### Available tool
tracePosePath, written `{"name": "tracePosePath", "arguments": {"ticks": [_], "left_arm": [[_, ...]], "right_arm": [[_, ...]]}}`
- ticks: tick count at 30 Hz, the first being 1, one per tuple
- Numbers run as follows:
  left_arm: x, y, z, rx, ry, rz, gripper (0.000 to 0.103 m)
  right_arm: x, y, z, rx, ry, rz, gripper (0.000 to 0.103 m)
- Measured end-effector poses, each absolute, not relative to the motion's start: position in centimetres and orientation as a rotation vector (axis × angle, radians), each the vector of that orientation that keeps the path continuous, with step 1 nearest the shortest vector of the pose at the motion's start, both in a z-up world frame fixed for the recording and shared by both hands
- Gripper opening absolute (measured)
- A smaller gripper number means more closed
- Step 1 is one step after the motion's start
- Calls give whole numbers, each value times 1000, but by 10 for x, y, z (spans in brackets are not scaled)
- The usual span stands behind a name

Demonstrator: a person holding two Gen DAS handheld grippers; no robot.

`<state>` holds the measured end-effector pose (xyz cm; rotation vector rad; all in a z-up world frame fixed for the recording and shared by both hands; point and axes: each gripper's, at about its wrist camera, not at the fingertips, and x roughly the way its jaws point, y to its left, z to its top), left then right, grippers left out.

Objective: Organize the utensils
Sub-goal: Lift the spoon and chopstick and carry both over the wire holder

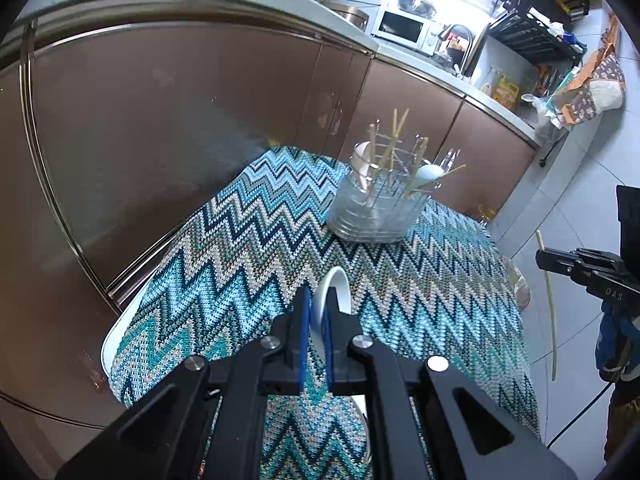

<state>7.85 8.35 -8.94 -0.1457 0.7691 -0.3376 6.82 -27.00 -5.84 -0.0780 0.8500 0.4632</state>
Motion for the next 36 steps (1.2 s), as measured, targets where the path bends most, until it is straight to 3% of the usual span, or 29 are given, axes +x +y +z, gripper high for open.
{"name": "tracePosePath", "arguments": {"ticks": [16, 28, 36], "left_arm": [[77, 62, -35, -167, 632, -312, 6], [179, -9, 23, -139, 348, -229, 6], [234, -53, 6, -75, 226, -130, 6]], "right_arm": [[50, -259, -18, -33, 676, 531, 5], [147, -250, 35, 48, 225, 526, 5], [226, -254, 22, 112, 108, 475, 5]]}}
